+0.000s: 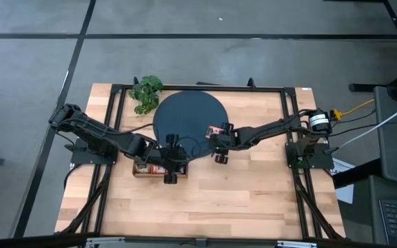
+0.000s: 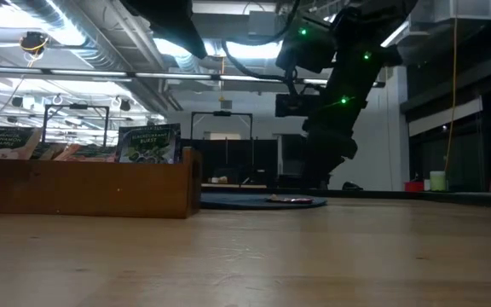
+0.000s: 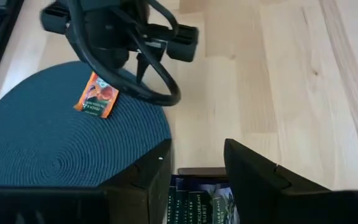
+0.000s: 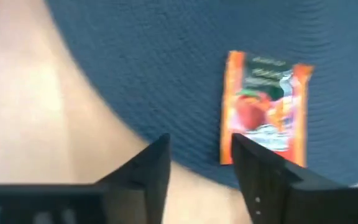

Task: Pick & Place Tea
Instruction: Put the orange tea bag into the middle section of the wooden organizer

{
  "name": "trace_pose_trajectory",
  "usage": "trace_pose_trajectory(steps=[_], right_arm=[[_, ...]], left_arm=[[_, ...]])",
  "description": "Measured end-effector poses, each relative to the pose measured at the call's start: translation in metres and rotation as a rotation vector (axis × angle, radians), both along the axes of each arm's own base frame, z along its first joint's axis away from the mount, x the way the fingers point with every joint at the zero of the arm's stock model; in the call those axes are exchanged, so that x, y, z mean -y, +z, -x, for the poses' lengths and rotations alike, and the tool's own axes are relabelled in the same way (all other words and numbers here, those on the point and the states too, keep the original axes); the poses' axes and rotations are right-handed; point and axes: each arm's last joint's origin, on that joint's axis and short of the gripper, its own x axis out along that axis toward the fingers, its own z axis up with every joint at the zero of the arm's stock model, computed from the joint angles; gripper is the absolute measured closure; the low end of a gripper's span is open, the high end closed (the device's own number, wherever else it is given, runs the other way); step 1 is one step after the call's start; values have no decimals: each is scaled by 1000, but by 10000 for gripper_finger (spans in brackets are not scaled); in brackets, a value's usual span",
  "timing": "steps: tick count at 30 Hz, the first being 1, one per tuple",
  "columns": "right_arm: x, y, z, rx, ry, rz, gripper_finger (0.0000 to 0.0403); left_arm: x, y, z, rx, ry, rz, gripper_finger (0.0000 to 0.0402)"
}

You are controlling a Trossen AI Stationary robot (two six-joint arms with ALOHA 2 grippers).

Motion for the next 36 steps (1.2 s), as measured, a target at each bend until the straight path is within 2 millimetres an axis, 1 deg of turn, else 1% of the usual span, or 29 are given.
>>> trace_pose_trajectory(steps=[4,7,11,14,24,30,36], right_arm=[[5,1,0,-28,38,105,192],[14,0,1,-38,22,94,178],[27,-1,2,-42,11,5,179],[33,-1,3,-41,-1,-9,184],[45,-2,3,-47,11,-37,186],[50,-14,1,-66,18,-80,186],[51,-18,-1,-65,21,-80,188]], left_arm=[[0,0,0,4,0,1,258],[0,1,-1,10,0,3,258],[1,1,-2,24,0,8,258],[1,1,-2,22,0,8,258],[1,1,-2,22,0,8,258],[1,1,-2,24,0,9,258],[1,2,-2,27,-1,10,258]])
